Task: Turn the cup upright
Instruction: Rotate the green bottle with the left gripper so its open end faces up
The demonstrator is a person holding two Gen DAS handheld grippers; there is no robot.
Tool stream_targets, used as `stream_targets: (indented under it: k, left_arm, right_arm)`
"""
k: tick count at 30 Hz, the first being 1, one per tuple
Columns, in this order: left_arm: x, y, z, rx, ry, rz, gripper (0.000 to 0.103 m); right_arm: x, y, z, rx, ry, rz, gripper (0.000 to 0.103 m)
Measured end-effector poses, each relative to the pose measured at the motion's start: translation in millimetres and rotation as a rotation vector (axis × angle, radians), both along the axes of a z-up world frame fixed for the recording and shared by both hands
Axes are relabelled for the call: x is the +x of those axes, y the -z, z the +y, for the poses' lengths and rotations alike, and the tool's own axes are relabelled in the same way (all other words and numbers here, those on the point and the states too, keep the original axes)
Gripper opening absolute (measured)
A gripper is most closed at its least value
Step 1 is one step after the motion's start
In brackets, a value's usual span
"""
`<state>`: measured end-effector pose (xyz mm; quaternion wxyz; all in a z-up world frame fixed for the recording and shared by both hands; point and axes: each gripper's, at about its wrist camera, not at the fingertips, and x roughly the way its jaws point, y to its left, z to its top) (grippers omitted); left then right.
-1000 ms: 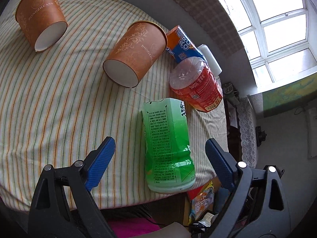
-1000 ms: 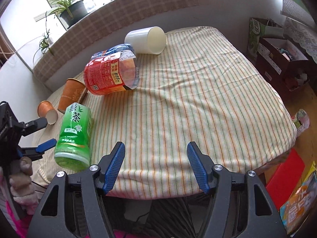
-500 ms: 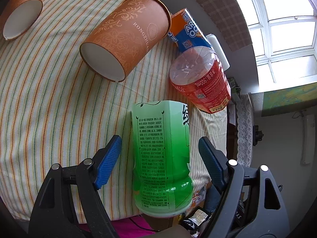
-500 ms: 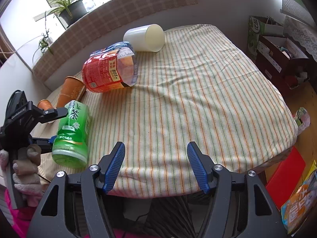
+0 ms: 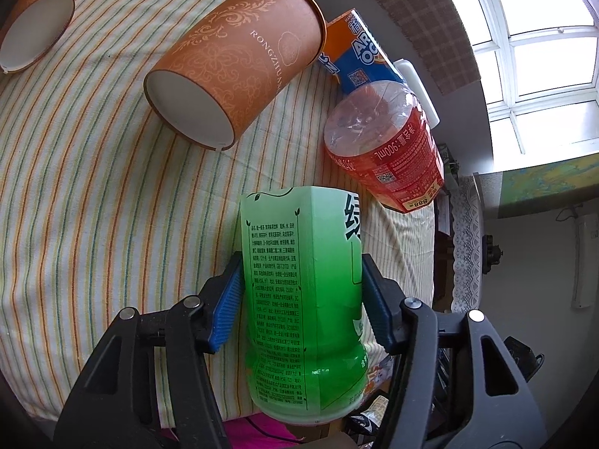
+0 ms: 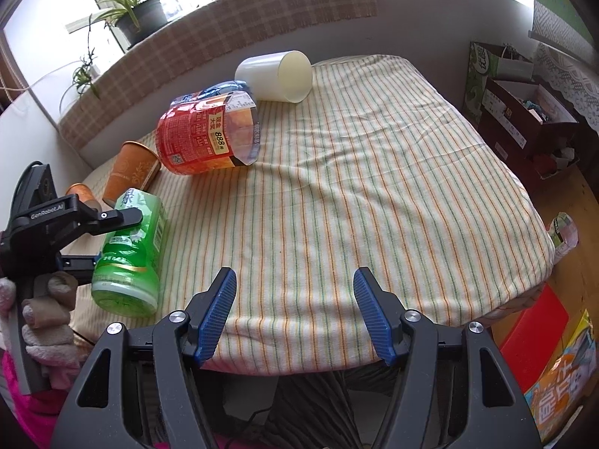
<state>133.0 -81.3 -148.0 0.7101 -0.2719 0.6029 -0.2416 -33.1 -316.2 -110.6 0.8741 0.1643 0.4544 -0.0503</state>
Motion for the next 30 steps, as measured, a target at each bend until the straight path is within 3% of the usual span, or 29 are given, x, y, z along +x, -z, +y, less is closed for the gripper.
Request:
stream_targets:
  k: [11,17,30]
  left_arm:
    - [-7.5,-18.3,4.1,0.029,0.016,-0.079,0.058]
    - [-14.1,-37.4,3.2,0.082,0.026,-0.176,0.058]
    - [-36.5,-74.1,-18.6,0.315,0.031,-0.480,0.058]
  right_arm:
    - [1.4,0.7,4.6,0.002,0.000,-0.001,0.064]
    - [1.0,-1.6,3.9,0.005,0.009,-0.008,0.064]
    - [2.4,-1.7,5.6,0.011,0.007,-0.004,0.064]
